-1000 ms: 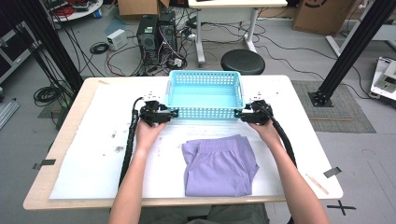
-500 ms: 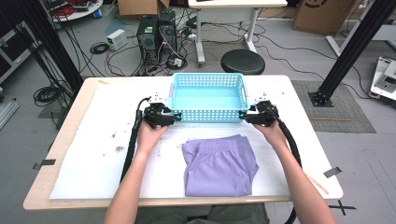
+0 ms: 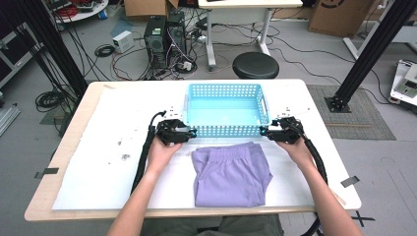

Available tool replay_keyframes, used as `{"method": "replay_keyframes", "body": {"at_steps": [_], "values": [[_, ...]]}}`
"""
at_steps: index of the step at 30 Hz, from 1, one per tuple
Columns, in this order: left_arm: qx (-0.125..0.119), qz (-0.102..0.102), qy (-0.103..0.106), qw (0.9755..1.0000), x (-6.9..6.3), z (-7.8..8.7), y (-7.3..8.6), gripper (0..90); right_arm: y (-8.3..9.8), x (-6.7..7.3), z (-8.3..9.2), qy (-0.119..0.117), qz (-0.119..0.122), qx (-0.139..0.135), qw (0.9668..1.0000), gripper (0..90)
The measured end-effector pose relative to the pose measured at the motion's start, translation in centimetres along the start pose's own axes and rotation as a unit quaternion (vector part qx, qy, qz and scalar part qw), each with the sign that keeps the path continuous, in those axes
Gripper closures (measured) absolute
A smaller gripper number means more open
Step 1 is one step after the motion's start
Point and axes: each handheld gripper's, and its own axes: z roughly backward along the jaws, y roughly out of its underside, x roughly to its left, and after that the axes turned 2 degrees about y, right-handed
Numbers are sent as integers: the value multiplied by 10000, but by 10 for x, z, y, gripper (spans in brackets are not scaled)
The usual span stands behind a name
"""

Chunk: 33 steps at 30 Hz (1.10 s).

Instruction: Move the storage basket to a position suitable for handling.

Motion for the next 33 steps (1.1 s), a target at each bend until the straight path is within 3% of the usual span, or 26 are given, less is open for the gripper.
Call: {"method": "replay_keyframes", "body": {"at_steps": [5, 16, 33], "values": [[-41, -2, 46, 10000, -6, 1, 2, 451, 7, 4, 7, 36, 49, -66, 10000, 484], [132, -110, 79, 9998, -17, 5, 2, 451, 15, 7, 17, 17, 84, -85, 9999, 484], [-18, -50, 60, 10000, -16, 4, 5, 451, 17, 10, 17, 97, 26, -140, 9999, 479]]}}
